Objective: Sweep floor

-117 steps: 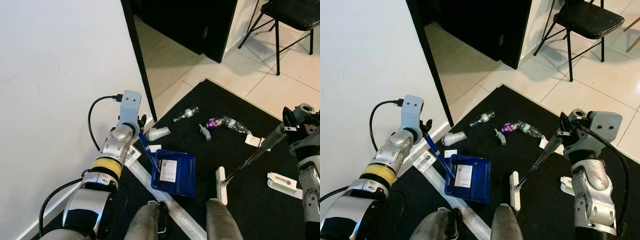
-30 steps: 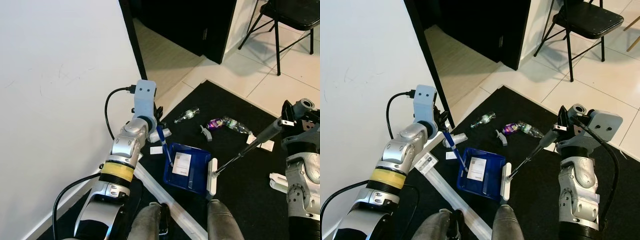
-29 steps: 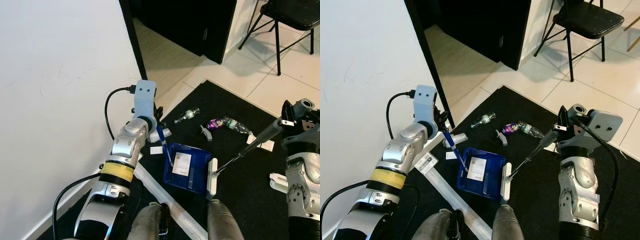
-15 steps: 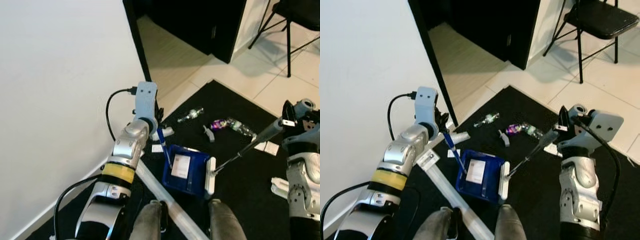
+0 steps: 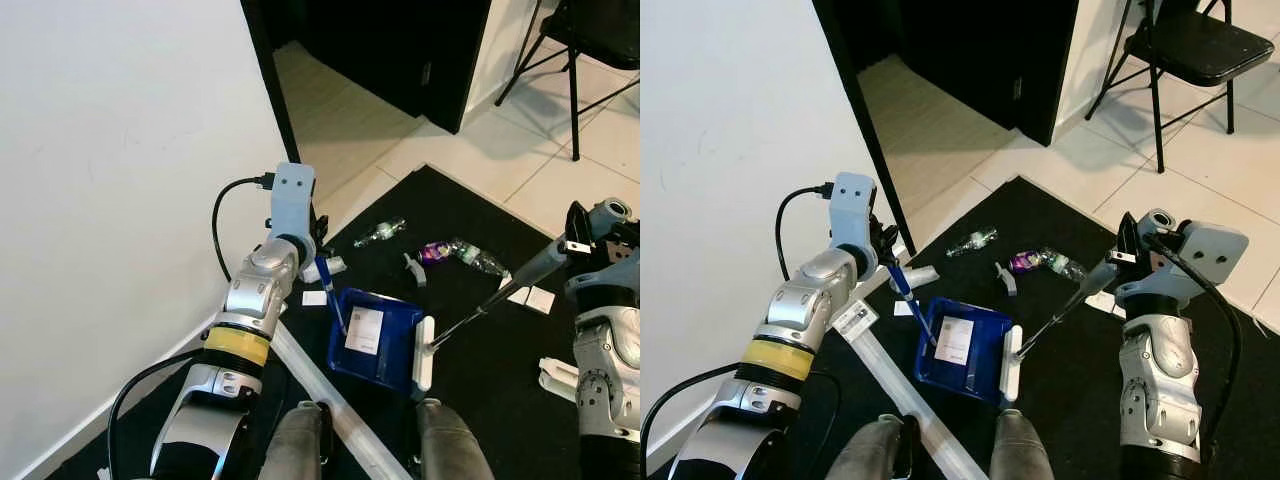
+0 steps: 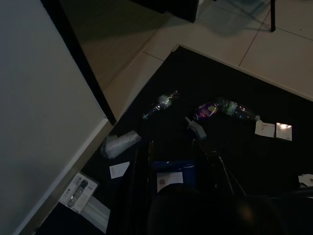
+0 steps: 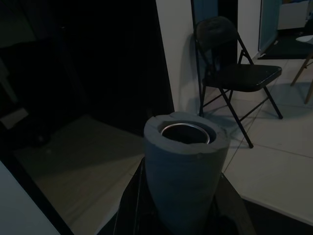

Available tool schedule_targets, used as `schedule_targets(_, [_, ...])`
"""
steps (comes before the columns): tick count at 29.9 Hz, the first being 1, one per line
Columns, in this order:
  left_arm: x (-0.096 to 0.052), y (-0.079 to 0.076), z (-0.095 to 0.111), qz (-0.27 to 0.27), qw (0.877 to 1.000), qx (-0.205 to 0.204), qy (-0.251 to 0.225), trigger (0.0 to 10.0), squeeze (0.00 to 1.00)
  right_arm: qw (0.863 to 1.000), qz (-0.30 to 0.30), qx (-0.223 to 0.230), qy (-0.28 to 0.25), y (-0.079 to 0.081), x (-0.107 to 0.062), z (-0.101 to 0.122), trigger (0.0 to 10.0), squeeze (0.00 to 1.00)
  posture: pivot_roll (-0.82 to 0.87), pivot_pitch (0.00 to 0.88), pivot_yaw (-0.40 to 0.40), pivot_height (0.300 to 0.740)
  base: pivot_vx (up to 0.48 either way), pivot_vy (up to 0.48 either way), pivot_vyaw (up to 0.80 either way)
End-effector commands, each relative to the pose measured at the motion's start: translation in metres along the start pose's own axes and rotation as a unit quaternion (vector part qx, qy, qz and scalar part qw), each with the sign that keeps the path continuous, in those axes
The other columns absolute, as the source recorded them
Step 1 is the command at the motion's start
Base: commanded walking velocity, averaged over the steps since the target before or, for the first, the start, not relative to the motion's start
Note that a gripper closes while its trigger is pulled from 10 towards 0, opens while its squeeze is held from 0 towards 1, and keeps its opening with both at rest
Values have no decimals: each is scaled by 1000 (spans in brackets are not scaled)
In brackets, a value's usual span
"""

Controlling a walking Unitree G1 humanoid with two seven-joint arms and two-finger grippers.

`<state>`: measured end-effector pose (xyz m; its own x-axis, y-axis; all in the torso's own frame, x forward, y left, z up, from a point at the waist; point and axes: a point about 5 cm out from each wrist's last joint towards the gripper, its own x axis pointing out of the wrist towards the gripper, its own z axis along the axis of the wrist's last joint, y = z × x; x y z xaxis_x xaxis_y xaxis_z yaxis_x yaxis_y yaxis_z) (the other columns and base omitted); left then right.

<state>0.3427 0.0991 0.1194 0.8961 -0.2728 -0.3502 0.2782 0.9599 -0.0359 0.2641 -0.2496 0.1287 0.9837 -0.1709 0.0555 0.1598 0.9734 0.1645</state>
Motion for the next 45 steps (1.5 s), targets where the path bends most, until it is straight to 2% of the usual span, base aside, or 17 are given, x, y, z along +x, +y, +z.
schedule_targets(1, [-2,2,5,-2,1000,-1,-16,10000,0,1000,4,3,-7,1,-2,1,10000,0,-207,134,120,740,0,-334,0])
schedule_targets(14, [-2,1,4,-3,1000,0,-14,10000,0,1000,4,3,-7,1,-1,1,10000,0,-210,131,121,740,0,-335,0])
schedule_targets(45, [-2,2,2,-4,1000,-2,-9,10000,0,1000,5,3,-5,2,-3,-1,10000,0,-209,137,124,740,0,-480,0])
